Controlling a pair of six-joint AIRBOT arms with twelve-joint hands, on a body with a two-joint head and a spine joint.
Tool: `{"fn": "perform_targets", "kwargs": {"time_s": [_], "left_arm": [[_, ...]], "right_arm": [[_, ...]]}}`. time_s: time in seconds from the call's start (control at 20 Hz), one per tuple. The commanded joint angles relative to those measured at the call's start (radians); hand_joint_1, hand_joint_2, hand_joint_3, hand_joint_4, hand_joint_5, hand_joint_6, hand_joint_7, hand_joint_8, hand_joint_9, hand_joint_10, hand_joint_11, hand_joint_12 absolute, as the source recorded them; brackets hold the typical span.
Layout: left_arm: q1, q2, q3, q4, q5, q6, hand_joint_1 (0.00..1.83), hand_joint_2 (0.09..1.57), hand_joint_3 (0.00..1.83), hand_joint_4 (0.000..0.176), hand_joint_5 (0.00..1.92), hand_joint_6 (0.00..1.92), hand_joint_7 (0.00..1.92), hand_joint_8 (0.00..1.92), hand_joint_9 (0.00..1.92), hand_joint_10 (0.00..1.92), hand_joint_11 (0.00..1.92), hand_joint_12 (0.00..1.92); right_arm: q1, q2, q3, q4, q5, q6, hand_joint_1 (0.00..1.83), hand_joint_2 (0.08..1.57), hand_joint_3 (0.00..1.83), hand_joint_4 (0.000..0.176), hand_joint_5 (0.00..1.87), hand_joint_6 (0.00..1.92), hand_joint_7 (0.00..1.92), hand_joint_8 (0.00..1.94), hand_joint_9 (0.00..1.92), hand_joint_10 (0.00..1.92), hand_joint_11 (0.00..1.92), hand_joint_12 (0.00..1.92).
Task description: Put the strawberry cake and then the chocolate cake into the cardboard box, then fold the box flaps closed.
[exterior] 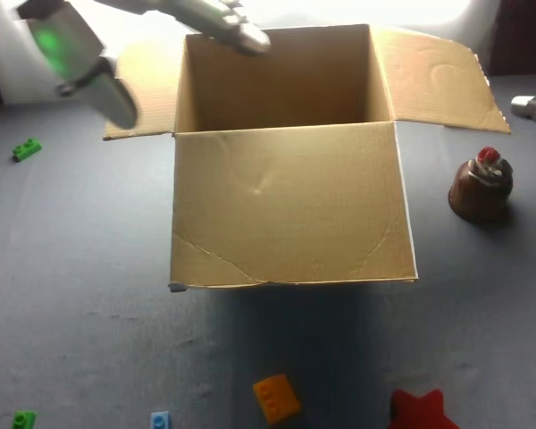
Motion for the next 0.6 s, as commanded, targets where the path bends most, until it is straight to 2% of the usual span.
{"fn": "perform_targets", "kwargs": {"time_s": [0.0, 0.1, 0.15, 0.25, 0.3, 0.4, 0.45, 0.55], "left_arm": [[-0.021, 0.031, -0.01, -0.058, -0.004, -0.013, 0.37, 1.02, 0.01, 0.066, 0.07, 0.01, 0.15, 0.01, 0.24, 0.03, 0.0, 0.95], [-0.024, 0.076, -0.031, -0.049, -0.018, -0.025, 0.37, 1.03, 0.01, 0.063, 0.07, 0.0, 0.16, 0.01, 0.24, 0.02, 0.0, 0.93], [-0.024, 0.108, -0.044, -0.043, -0.026, -0.034, 0.36, 1.03, 0.0, 0.063, 0.08, 0.0, 0.16, 0.01, 0.25, 0.02, 0.0, 0.97], [-0.018, 0.15, -0.056, -0.034, -0.033, -0.047, 0.36, 1.03, 0.0, 0.06, 0.07, 0.0, 0.15, 0.0, 0.24, 0.01, 0.0, 0.95], [-0.011, 0.174, -0.062, -0.033, -0.034, -0.053, 0.39, 1.03, 0.0, 0.057, 0.08, 0.0, 0.15, 0.0, 0.24, 0.01, 0.0, 0.95], [-0.003, 0.206, -0.071, -0.033, -0.035, -0.058, 0.4, 1.03, 0.0, 0.054, 0.08, 0.01, 0.15, 0.0, 0.24, 0.01, 0.0, 0.95], [0.006, 0.227, -0.078, -0.034, -0.036, -0.058, 0.39, 1.04, 0.0, 0.054, 0.08, 0.0, 0.14, 0.0, 0.23, 0.01, 0.0, 0.92], [0.035, 0.266, -0.099, -0.034, -0.037, -0.052, 0.43, 1.01, 0.0, 0.063, 0.1, 0.01, 0.17, 0.01, 0.25, 0.01, 0.0, 0.95]], "right_arm": [[-0.001, -0.004, 0.022, -0.006, 0.103, -0.005, 1.19, 0.92, 0.0, 0.022, 0.0, 0.0, 0.04, 0.0, 0.05, 0.01, 0.0, 0.18], [-0.009, -0.039, 0.051, -0.006, 0.111, -0.006, 1.19, 0.93, 0.01, 0.019, 0.01, 0.0, 0.05, 0.0, 0.03, 0.0, 0.0, 0.03], [-0.009, -0.065, 0.073, -0.006, 0.114, -0.007, 1.18, 0.94, 0.01, 0.016, 0.0, 0.0, 0.03, 0.0, 0.03, 0.0, 0.0, 0.02], [-0.01, -0.102, 0.099, -0.006, 0.123, -0.009, 1.18, 0.94, 0.01, 0.012, 0.0, 0.0, 0.03, 0.0, 0.02, 0.0, 0.0, 0.02], [-0.01, -0.124, 0.117, -0.006, 0.127, -0.009, 1.19, 0.93, 0.0, 0.018, 0.02, 0.01, 0.06, 0.02, 0.04, 0.01, 0.01, 0.03], [-0.01, -0.155, 0.142, -0.006, 0.135, -0.013, 1.19, 0.94, 0.0, 0.007, 0.04, 0.02, 0.06, 0.01, 0.05, 0.01, 0.01, 0.03], [-0.01, -0.176, 0.159, -0.006, 0.143, -0.018, 1.18, 0.94, 0.01, 0.006, 0.04, 0.02, 0.07, 0.01, 0.05, 0.01, 0.01, 0.04], [-0.01, -0.208, 0.188, -0.005, 0.143, -0.018, 1.2, 0.92, 0.0, 0.015, 0.02, 0.0, 0.06, 0.0, 0.04, 0.01, 0.0, 0.13]]}}
